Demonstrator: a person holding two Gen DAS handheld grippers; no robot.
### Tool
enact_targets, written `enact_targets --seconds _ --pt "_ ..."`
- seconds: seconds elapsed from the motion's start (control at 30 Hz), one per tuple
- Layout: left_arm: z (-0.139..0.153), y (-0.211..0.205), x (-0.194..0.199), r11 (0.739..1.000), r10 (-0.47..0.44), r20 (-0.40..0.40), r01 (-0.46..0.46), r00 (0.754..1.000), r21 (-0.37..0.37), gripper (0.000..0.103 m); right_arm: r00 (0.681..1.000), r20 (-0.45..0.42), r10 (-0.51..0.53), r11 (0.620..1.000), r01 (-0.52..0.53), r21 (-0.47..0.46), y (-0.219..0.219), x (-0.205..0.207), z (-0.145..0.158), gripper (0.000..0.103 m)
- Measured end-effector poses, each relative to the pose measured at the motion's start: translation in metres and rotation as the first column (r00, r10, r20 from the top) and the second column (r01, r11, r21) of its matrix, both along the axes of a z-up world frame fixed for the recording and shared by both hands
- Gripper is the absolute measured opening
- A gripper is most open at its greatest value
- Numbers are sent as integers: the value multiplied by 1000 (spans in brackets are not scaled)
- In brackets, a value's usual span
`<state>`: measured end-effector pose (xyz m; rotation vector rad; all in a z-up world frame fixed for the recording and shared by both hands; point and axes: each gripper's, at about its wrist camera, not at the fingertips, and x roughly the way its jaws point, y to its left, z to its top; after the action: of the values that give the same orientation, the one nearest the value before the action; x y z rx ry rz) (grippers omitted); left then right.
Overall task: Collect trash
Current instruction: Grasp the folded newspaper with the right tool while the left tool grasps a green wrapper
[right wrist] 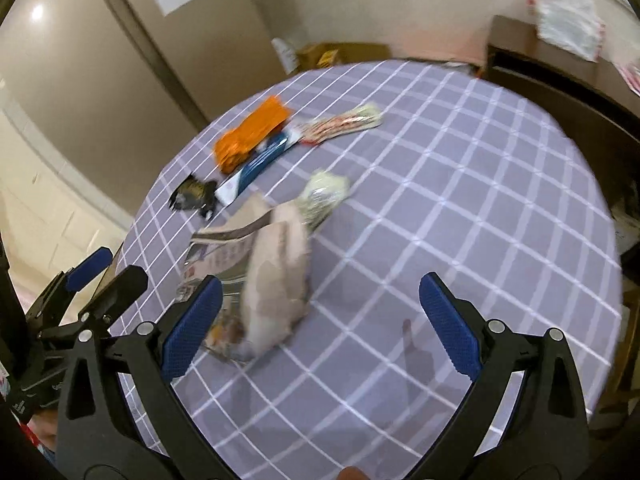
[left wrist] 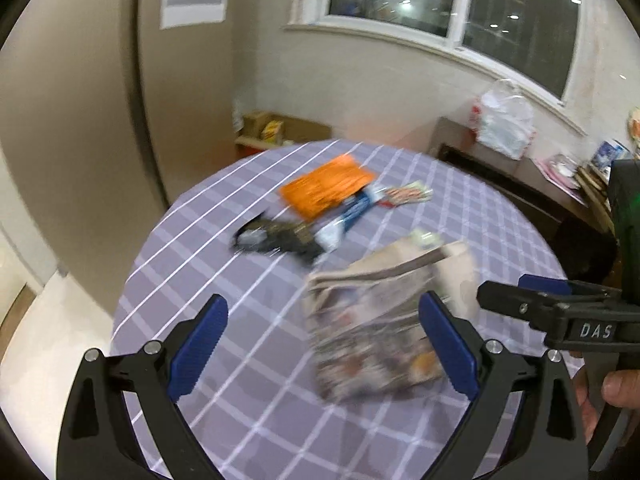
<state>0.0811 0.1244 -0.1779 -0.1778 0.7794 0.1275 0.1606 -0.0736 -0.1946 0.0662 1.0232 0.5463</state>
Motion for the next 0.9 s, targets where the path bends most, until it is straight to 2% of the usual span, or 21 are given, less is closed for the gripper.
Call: enact_targets --seconds 0.1,0.13,0.2,0.23,0.27,0.47,0.63,0.9 --pt "-12 21 -8 999 46 -33 -47 998 -9 94 998 -6 59 998 -59 1 25 3 -12 95" --pt "-16 28 -10 998 61 -44 -62 997 -13 94 997 -6 74 997 -74 -4 30 3 -16 90" --pt "-18 34 -12 997 73 -51 -74 996 -13 94 994 -26 104 995 -104 -5 40 3 -24 42" --pt "-18 36 -12 997 76 -55 -76 996 -11 94 994 -43 105 995 -104 8 42 4 -27 41" --pt "-19 37 -11 997 74 -57 -75 996 -10 94 994 -42 101 995 -100 15 41 4 -26 36" --pt "-19 26 1 1000 20 -57 -21 998 -6 94 994 -41 105 990 -100 99 9 0 -12 25" --pt "-19 -2 20 998 -57 -56 58 997 4 94 998 -48 38 980 -28 196 -44 0 0 22" --pt "-26 -57 61 977 -203 -84 208 976 55 94 994 -38 -103 968 109 228 -110 -2 3 22"
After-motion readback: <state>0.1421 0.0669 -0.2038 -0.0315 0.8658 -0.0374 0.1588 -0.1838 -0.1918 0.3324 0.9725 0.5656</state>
